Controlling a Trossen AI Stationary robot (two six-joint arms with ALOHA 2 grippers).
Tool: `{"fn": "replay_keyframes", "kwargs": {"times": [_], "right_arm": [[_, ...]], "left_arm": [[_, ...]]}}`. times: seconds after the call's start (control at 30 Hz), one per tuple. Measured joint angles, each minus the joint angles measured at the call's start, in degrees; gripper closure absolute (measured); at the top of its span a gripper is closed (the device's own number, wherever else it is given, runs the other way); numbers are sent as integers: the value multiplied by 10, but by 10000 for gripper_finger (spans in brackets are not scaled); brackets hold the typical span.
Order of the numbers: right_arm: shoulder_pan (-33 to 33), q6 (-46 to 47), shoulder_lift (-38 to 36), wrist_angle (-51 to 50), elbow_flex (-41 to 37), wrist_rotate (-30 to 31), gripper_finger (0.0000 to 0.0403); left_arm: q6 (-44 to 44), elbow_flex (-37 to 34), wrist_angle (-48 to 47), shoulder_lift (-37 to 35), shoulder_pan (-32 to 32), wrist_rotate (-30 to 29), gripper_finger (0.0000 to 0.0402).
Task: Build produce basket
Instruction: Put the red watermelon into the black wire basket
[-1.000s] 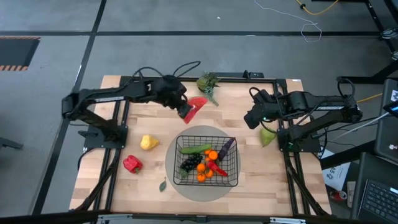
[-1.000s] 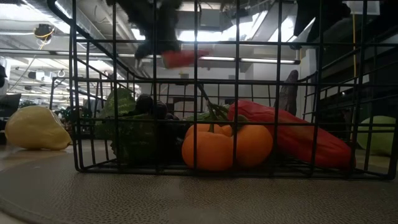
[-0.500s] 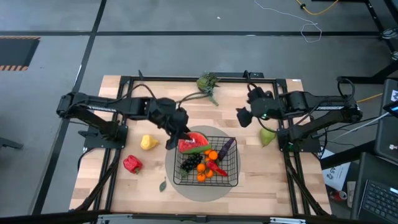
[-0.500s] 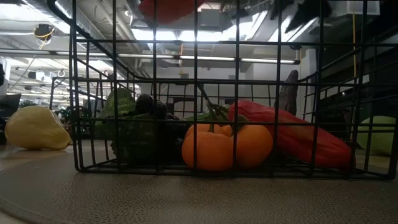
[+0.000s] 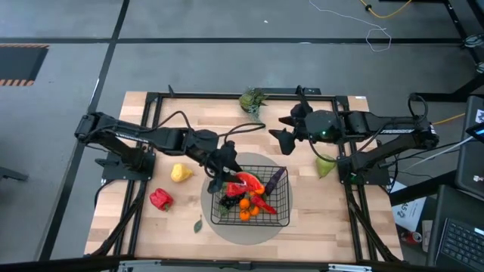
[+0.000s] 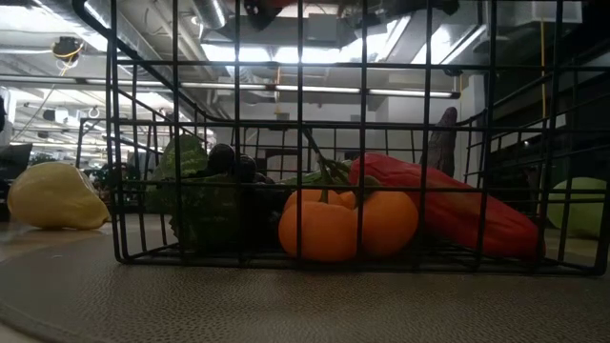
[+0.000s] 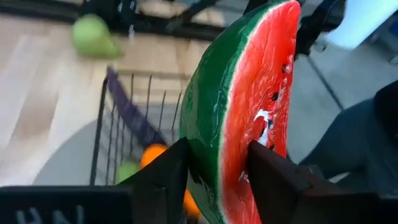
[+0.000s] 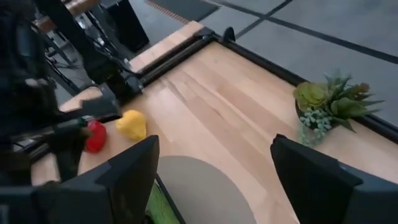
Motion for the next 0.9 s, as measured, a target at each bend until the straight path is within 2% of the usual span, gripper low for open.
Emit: {"fn": "replay_keyframes", "kwargs": {"times": [0.2,0.5,0.9], "right_arm": [[0,5,4,-29,0,-12,94],[0,33,4,-34,0,-15,94],[0,33,4,-18,0,-16,94]], "left_arm": [[-90,0,8,7,-3,16,230],[-131,0,9,7,-3,19,222],[-104,0,15,7,-3,6,221]]}}
